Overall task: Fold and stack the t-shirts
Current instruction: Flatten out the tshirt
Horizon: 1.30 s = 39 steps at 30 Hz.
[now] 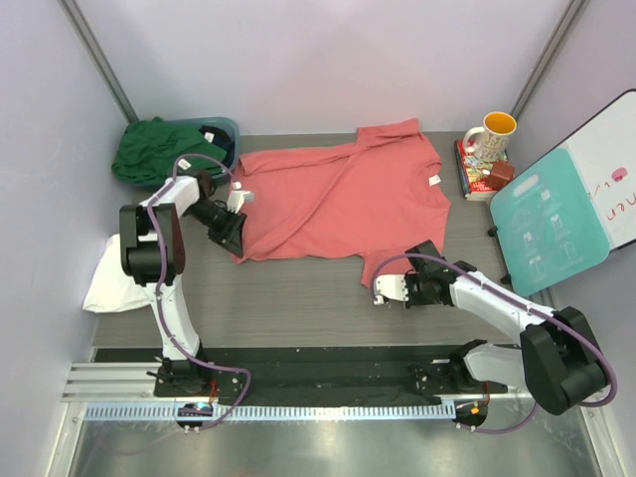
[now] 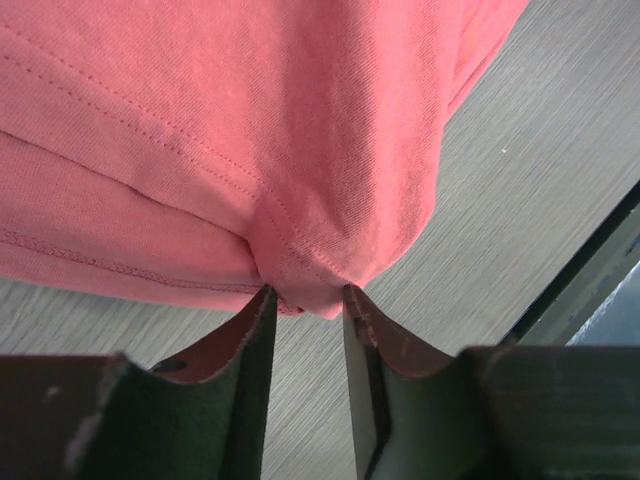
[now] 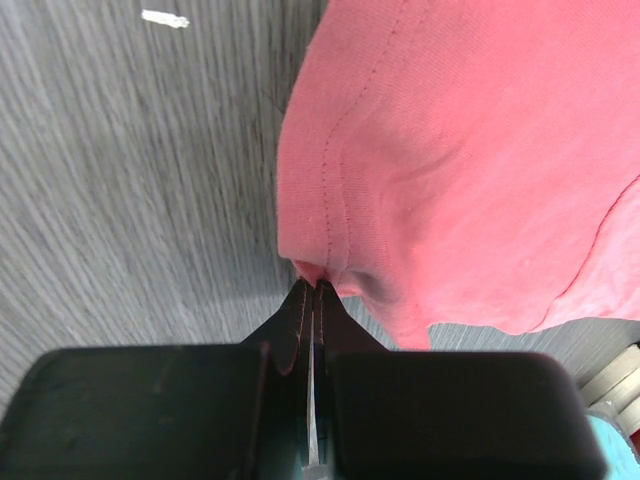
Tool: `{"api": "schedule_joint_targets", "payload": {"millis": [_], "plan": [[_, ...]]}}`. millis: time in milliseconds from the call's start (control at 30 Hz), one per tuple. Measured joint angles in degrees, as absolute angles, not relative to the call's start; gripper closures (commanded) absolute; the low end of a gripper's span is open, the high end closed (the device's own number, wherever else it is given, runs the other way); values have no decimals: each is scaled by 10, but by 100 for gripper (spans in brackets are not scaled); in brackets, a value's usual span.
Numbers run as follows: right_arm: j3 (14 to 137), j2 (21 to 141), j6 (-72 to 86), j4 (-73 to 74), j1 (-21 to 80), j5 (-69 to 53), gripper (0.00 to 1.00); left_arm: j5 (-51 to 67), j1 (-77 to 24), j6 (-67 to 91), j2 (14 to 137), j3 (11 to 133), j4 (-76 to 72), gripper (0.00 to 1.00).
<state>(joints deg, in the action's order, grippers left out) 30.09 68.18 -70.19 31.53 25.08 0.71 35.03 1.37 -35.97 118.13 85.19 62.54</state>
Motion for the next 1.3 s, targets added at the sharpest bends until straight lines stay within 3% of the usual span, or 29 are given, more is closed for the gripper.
{"api": "schedule_joint_targets", "payload": {"millis": [267,400,700,1033,1200,1300], "plan": [[303,690,-704,304,252,14,99,367,14,-360,1181,858,632,83],[303,691,-704,299,252,15,99,372,14,-360,1181,860,635,100],[303,692,-703,296,252,15,99,360,14,-346,1174,856,624,100],[299,690,-703,288,252,20,99,316,51,-336,1036,839,614,100],[299,691,-703,285,252,20,99,303,62,-350,1038,840,631,100],[299,692,-703,283,252,20,99,291,61,-356,1050,841,642,89]]}}
